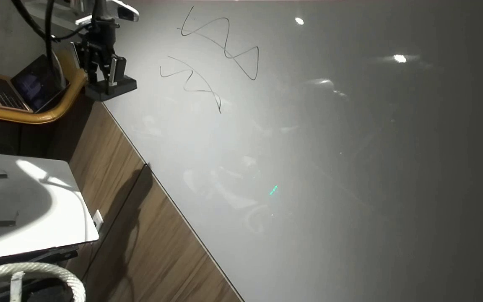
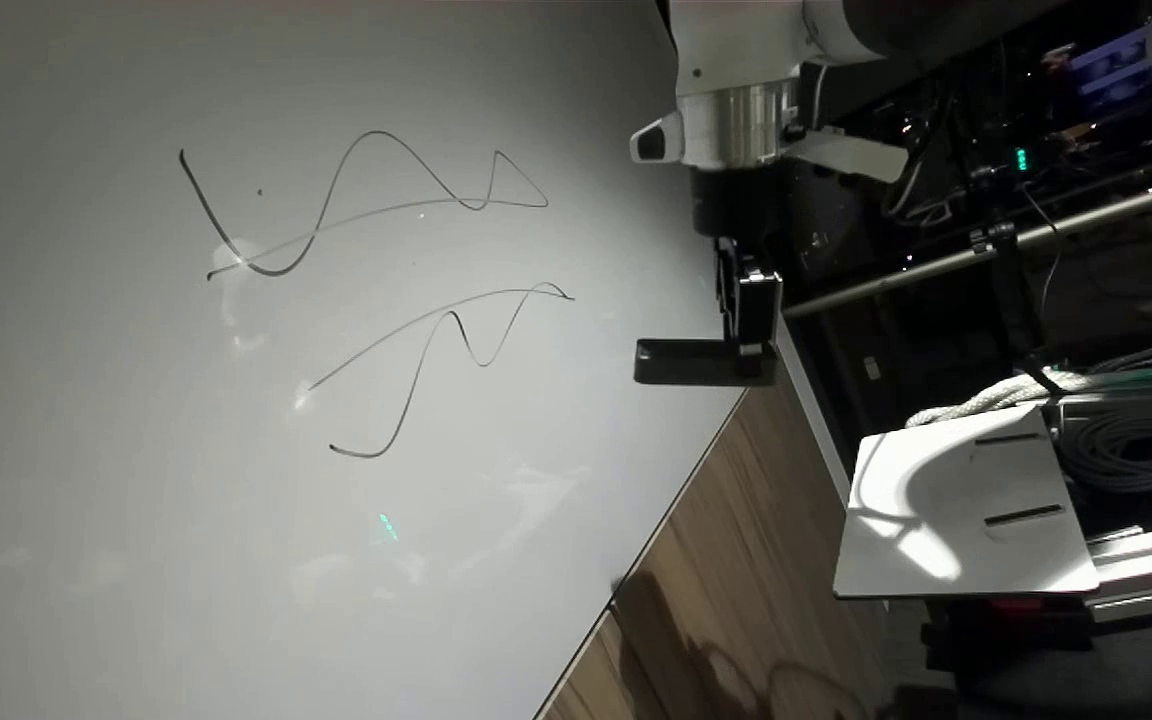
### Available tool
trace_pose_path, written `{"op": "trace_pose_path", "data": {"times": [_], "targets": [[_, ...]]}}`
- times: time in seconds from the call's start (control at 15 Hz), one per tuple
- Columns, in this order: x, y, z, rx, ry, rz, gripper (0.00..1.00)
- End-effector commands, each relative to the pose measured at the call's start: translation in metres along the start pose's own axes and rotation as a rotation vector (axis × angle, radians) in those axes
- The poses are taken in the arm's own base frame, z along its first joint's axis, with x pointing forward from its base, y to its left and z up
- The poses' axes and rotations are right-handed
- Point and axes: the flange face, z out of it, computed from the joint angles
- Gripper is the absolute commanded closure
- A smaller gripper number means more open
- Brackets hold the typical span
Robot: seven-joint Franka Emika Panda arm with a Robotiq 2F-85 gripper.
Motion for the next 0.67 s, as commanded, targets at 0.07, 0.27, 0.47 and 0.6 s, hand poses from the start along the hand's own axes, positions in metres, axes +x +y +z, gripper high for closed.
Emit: {"op": "trace_pose_path", "data": {"times": [0.07,0.27,0.47,0.6], "targets": [[0.019,0.001,-0.046,-0.041,0.106,0.018,0.71],[0.037,-0.009,-0.069,-0.066,0.165,0.0,0.71],[0.055,-0.024,-0.08,-0.083,0.209,-0.028,0.71],[0.064,-0.042,-0.077,-0.091,0.229,-0.062,0.71]]}}
